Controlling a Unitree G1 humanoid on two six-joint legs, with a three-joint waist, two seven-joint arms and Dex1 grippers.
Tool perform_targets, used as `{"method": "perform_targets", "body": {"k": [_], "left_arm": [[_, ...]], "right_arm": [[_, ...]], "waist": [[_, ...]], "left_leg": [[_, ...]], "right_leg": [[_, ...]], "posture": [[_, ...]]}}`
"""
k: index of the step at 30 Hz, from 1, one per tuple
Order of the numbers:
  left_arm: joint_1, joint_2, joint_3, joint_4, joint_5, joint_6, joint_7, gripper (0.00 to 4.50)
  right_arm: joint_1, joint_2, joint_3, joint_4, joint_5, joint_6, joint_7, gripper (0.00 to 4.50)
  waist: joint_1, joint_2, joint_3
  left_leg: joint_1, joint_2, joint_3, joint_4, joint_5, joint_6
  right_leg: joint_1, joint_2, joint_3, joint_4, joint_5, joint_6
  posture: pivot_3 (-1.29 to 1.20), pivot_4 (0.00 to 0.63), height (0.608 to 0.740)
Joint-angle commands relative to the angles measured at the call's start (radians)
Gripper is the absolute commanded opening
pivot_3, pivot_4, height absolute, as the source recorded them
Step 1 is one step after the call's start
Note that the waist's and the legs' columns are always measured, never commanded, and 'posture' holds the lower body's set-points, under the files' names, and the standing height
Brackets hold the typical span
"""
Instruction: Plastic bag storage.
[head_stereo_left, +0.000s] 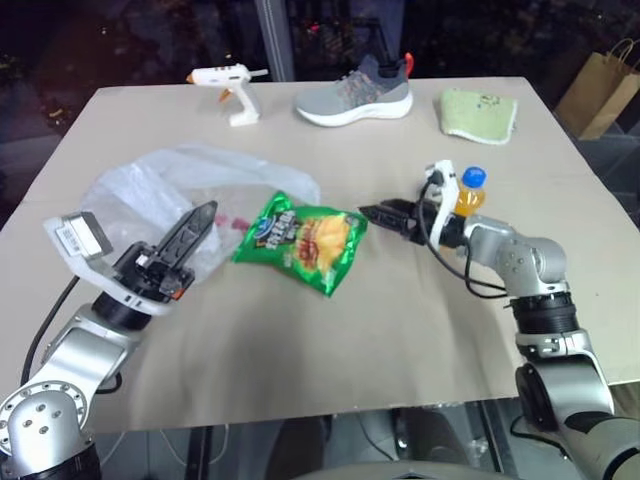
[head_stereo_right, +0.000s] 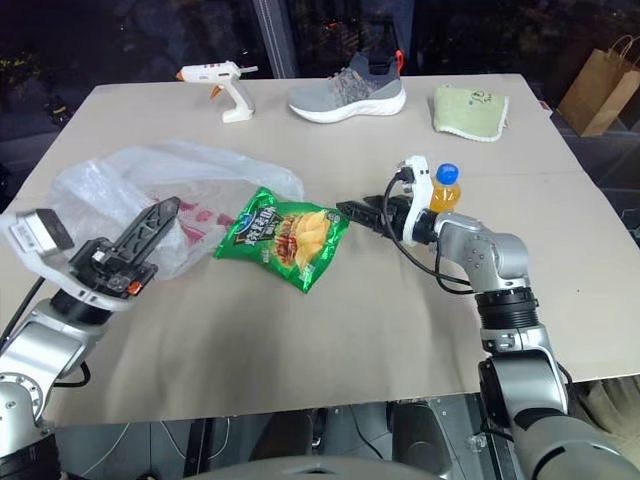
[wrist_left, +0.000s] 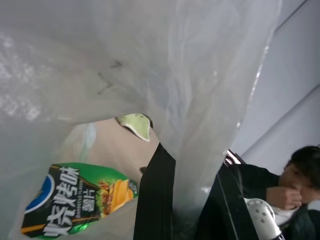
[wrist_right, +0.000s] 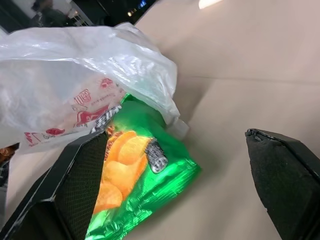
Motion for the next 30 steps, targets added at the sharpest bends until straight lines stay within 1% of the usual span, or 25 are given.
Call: {"method": "perform_targets", "body": {"k": [1,5,7,11,13,16,19,22,23,26,28,30], "left_arm": [[0.02,-0.003,0.016,0.013,-0.004,-0.014,-0.007,0.0],[0.032,-0.005,0.003,0.037,0.01,-0.013,-0.011,0.0],[0.04,-0.005,-0.002,0.057,0.029,-0.013,-0.021,0.0],[0.043,-0.019,-0.001,0.108,0.074,-0.027,-0.031,0.0],[0.04,-0.02,-0.005,0.122,0.097,-0.027,-0.046,0.0],[0.031,-0.025,-0.007,0.131,0.106,-0.024,-0.052,0.0],[0.033,-0.026,-0.015,0.141,0.124,-0.017,-0.067,0.0],[0.04,-0.029,-0.011,0.152,0.129,-0.011,-0.075,0.0],[0.042,-0.03,-0.009,0.157,0.133,-0.01,-0.08,0.0],[0.052,-0.033,-0.01,0.173,0.153,-0.008,-0.096,0.0],[0.053,-0.037,-0.013,0.181,0.163,-0.008,-0.104,0.0],[0.05,-0.039,-0.018,0.187,0.176,-0.009,-0.112,0.0]], "right_arm": [[-0.033,0.052,0.027,-0.014,-0.045,-0.07,0.001,4.47],[-0.076,0.103,0.091,0.046,-0.142,-0.156,0.025,4.47],[-0.09,0.111,0.124,0.068,-0.176,-0.156,0.039,4.47],[-0.098,0.154,0.116,0.096,-0.091,0.002,0.093,4.47],[-0.103,0.146,0.172,0.115,-0.139,0.008,0.121,4.47],[-0.121,0.141,0.242,0.147,-0.236,-0.05,0.122,4.47],[-0.17,0.173,0.24,0.191,-0.303,-0.138,0.078,4.47],[-0.205,0.208,0.211,0.211,-0.305,-0.134,0.065,4.47],[-0.207,0.215,0.215,0.213,-0.312,-0.136,0.069,4.47],[-0.188,0.22,0.282,0.218,-0.365,-0.145,0.093,4.47],[-0.149,0.221,0.337,0.168,-0.363,-0.098,0.134,4.47],[-0.121,0.221,0.371,0.128,-0.367,-0.067,0.149,3.95]], "waist": [[-0.003,0.0,0.0],[-0.002,0.0,0.0],[-0.001,0.0,0.0],[0.0,0.0,0.0],[0.0,0.0,0.0],[-0.002,0.0,0.0],[-0.002,0.0,0.0],[-0.003,0.0,0.0],[-0.003,0.0,0.0],[-0.002,0.0,0.0],[-0.002,0.0,0.0],[0.0,0.0,0.0]], "left_leg": [[0.0,0.0,0.0,0.0,0.0,0.0],[0.0,0.0,0.0,0.0,0.0,0.0],[0.0,0.0,0.0,0.0,0.0,0.0],[0.0,0.0,0.0,0.0,0.0,0.0],[0.0,0.0,0.0,0.0,0.0,0.0],[0.0,0.0,0.0,0.0,0.0,0.0],[0.0,0.0,0.0,0.0,0.0,0.0],[0.0,0.0,0.0,0.0,0.0,0.0],[0.0,0.0,0.0,-0.001,0.0,0.0],[0.0,0.0,0.0,-0.001,0.0,0.0],[0.0,0.0,0.0,-0.002,0.0,0.0],[0.0,0.0,0.0,-0.002,0.0,-0.001]], "right_leg": [[0.0,0.0,0.0,0.0,0.0,0.0],[-0.001,0.001,0.0,0.0,0.0,0.0],[0.0,0.0,0.0,0.0,0.0,0.0],[0.0,0.0,0.0,-0.001,0.0,0.0],[0.0,0.0,0.0,0.0,0.0,0.0],[0.0,0.0,0.0,0.0,0.0,0.0],[-0.001,0.0,0.0,0.0,0.0,0.0],[-0.001,0.0,0.0,0.0,0.0,0.0],[-0.001,0.0,0.0,0.0,0.0,0.0],[-0.001,0.0,0.0,0.0,0.0,-0.001],[-0.001,0.0,0.0,-0.001,0.0,-0.001],[-0.001,0.0,0.0,-0.001,0.0,-0.001]], "posture": [[0.0,0.15,0.74],[0.0,0.15,0.74],[0.0,0.15,0.74],[0.0,0.15,0.74],[0.0,0.15,0.74],[0.0,0.15,0.74],[0.0,0.15,0.74],[0.0,0.15,0.74],[0.0,0.15,0.74],[0.0,0.15,0.74],[0.0,0.15,0.74],[0.0,0.15,0.74]]}}
